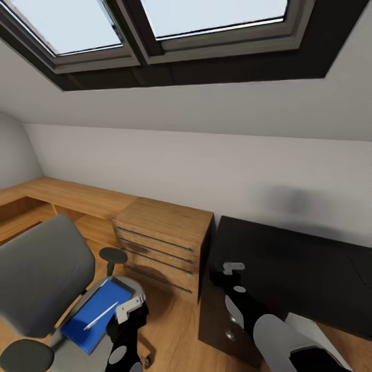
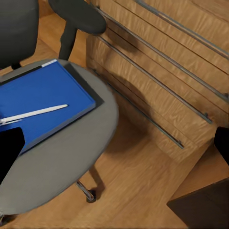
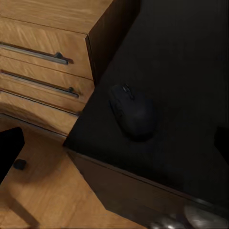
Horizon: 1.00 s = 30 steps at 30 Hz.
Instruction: In the bedroom, organize the workspace by keeping the computer under the desk, ensuring the monitor is on the desk, placing the keyboard on the desk next to the monitor, placing the mouse on the desk next to the keyboard, moving the folder from the swivel chair onto the desk next to the mouse, stacking the notebook on top of the folder with the pen on top of the notebook, and positioning the swivel chair next to the desk.
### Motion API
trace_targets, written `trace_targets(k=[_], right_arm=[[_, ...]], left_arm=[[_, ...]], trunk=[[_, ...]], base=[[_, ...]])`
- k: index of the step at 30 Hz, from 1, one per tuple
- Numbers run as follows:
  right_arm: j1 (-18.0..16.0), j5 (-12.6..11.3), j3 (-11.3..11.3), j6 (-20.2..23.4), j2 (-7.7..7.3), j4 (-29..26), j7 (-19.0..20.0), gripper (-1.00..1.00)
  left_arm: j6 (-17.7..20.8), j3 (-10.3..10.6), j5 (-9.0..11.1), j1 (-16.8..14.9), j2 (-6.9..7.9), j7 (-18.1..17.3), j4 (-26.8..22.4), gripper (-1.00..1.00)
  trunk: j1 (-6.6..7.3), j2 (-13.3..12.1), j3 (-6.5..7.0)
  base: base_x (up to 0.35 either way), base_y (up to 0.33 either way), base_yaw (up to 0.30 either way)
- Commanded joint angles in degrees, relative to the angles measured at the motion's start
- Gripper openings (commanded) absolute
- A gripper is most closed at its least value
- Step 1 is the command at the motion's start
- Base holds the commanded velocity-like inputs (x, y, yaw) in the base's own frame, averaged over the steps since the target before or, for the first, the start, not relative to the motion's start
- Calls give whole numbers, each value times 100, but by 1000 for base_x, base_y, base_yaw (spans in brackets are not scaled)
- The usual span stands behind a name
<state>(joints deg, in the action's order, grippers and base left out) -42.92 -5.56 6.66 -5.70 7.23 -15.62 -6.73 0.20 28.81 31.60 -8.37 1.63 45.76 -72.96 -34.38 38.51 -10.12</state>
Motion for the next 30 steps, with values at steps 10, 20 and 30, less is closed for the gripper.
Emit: trace_targets(k=[10, 20, 30], right_arm=[[-6, -59, 40, -83, -2, 7, -39, 100], [-6, -66, 38, -89, -2, 7, -31, 100], [-6, -67, 38, -99, -2, 4, -22, 100]], left_arm=[[14, 12, 39, -7, 11, 38, -8, 100], [-5, 11, 69, -7, 13, 39, 6, 100], [-14, 2, 148, -7, 13, 55, 41, 100]], trunk=[[200, -354, 153], [200, -354, 153], [200, -354, 153]], base=[[-341, 0, 0], [-347, 0, 0], [-350, 0, 0]])
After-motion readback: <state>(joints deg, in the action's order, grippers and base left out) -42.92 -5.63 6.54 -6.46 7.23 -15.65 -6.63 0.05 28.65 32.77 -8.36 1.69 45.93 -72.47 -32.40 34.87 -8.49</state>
